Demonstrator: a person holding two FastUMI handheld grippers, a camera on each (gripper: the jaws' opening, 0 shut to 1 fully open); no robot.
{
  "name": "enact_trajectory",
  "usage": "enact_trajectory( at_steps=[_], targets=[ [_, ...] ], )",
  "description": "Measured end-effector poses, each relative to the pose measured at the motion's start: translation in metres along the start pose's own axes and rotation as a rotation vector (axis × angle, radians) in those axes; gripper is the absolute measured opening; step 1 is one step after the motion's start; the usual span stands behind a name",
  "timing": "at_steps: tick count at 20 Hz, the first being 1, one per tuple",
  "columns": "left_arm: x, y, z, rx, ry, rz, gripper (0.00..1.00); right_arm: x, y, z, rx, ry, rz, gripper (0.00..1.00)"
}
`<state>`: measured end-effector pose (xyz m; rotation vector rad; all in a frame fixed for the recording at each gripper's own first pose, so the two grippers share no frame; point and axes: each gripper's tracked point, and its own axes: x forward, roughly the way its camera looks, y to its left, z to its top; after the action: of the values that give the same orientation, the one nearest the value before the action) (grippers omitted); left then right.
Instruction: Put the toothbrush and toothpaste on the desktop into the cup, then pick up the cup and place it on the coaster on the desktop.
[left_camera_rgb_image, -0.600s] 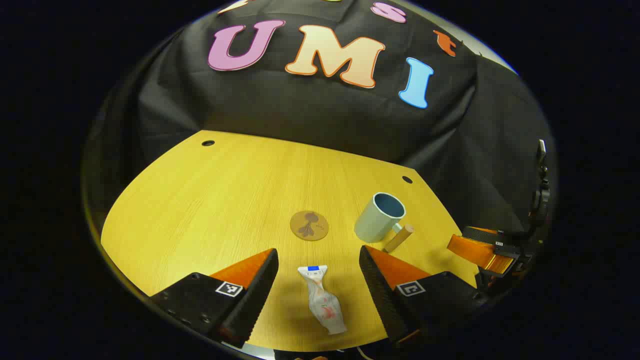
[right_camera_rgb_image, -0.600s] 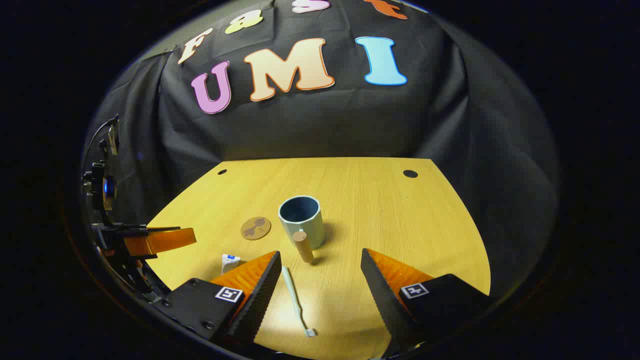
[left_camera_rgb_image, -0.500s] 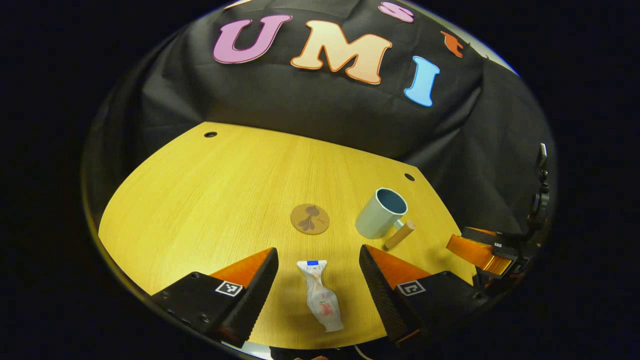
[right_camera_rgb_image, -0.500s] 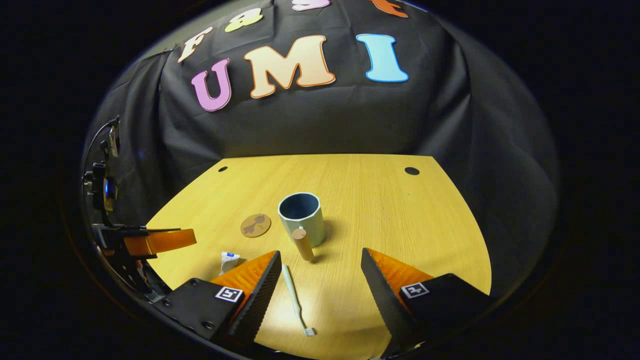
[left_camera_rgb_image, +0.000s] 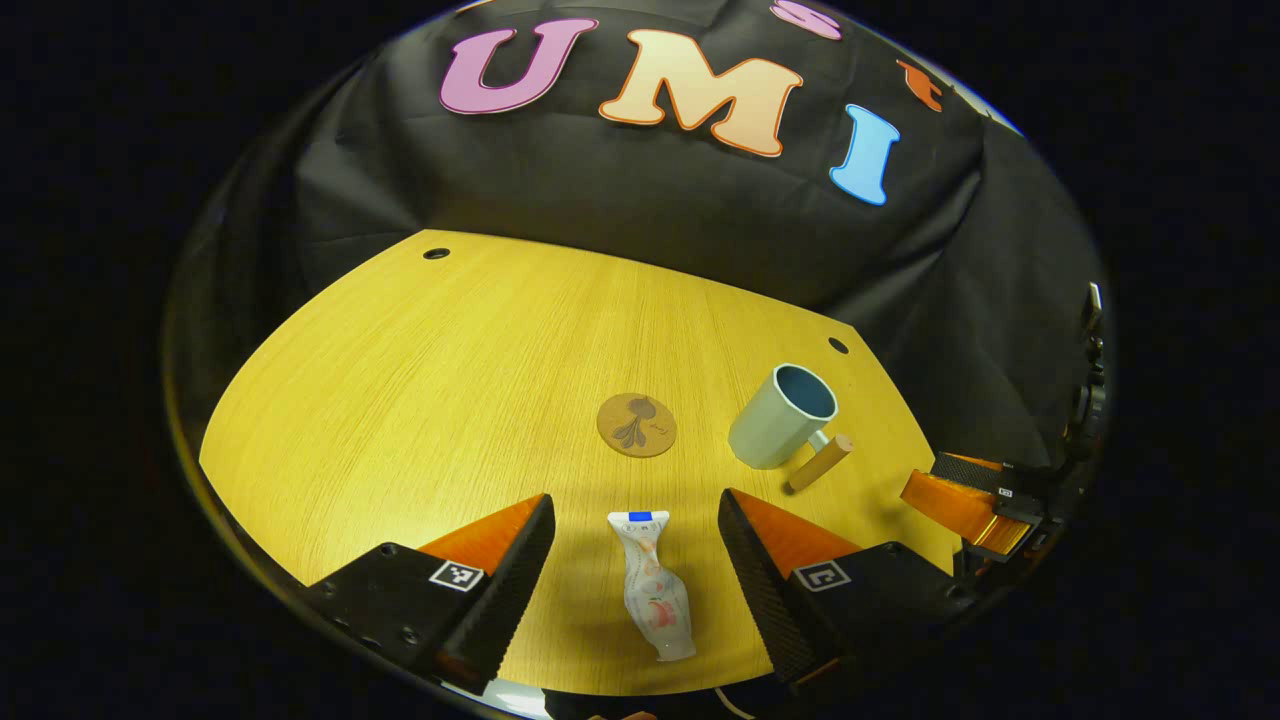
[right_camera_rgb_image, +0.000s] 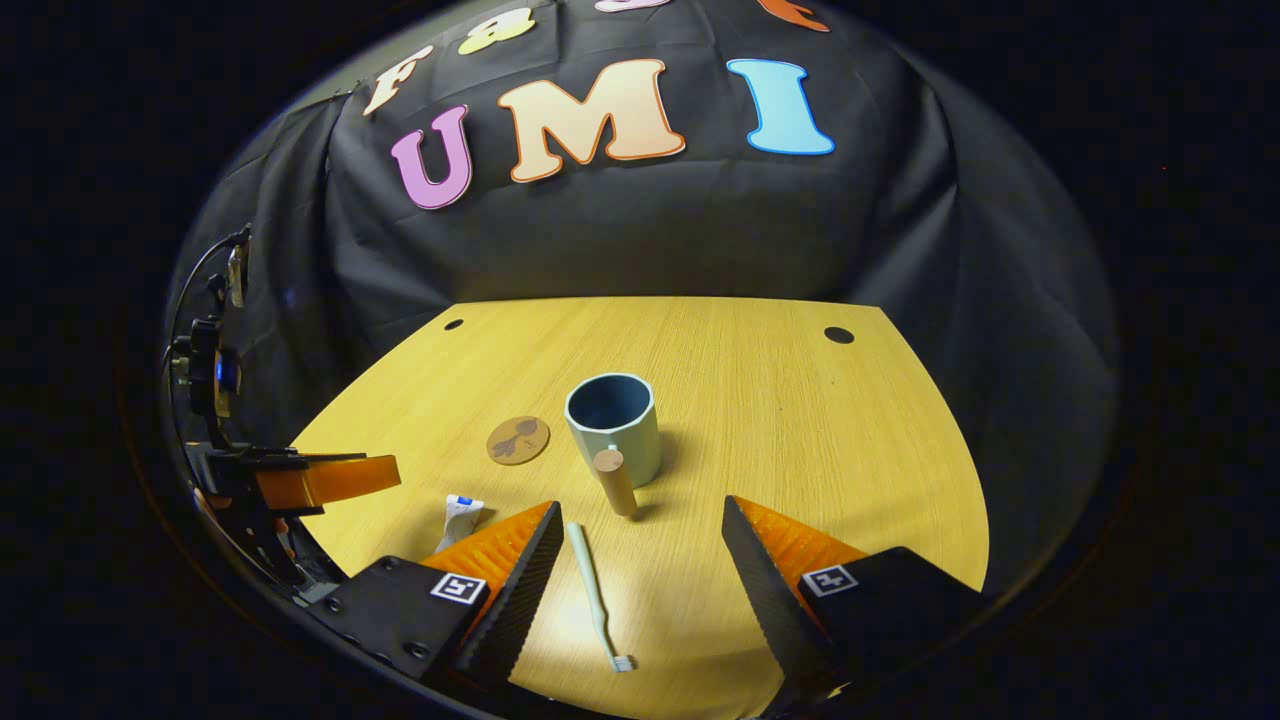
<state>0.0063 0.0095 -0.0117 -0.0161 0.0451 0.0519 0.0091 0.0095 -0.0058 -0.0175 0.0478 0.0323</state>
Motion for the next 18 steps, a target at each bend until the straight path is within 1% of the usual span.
enact_trajectory(
  at_steps=[1,3,5,6,7,10,11,12,15,16,17,18],
  targets=[
    [0.0,0.0,-0.001,0.002,0.003,0.005,0.96,0.001,0.001,0.0,-0.002,0.002,0.001,0.98],
    [0.001,0.008,0.002,0.02,-0.013,0.043,0.95,0.001,0.003,0.0,-0.008,0.006,0.003,0.98],
    [0.002,0.011,-0.003,0.042,-0.005,0.066,0.95,0.002,0.004,-0.001,-0.01,0.012,0.008,0.98],
    [0.001,0.013,-0.003,0.049,-0.001,0.072,0.95,0.004,0.006,-0.003,-0.013,0.02,0.011,0.95],
    [0.001,0.013,-0.005,0.052,0.004,0.07,0.95,0.005,0.007,-0.003,-0.019,0.026,0.011,0.98],
    [-0.002,0.013,-0.005,0.061,0.008,0.067,0.95,0.008,0.011,-0.006,-0.034,0.046,0.022,0.98],
    [-0.003,0.017,-0.006,0.064,0.009,0.074,0.95,0.011,0.013,-0.007,-0.035,0.06,0.03,0.99],
    [-0.003,0.019,-0.007,0.065,0.01,0.081,0.95,0.012,0.016,-0.011,-0.035,0.079,0.038,0.95],
    [-0.006,0.025,-0.009,0.053,0.01,0.097,0.95,0.02,0.023,-0.025,-0.054,0.151,0.057,0.96],
    [-0.008,0.028,-0.011,0.049,0.011,0.102,0.95,0.024,0.024,-0.03,-0.064,0.174,0.057,0.98],
    [-0.009,0.032,-0.013,0.045,0.015,0.111,0.95,0.028,0.028,-0.033,-0.072,0.195,0.064,0.95],
    [-0.01,0.036,-0.015,0.041,0.019,0.119,0.95,0.03,0.033,-0.036,-0.082,0.211,0.074,0.99]
  ],
)
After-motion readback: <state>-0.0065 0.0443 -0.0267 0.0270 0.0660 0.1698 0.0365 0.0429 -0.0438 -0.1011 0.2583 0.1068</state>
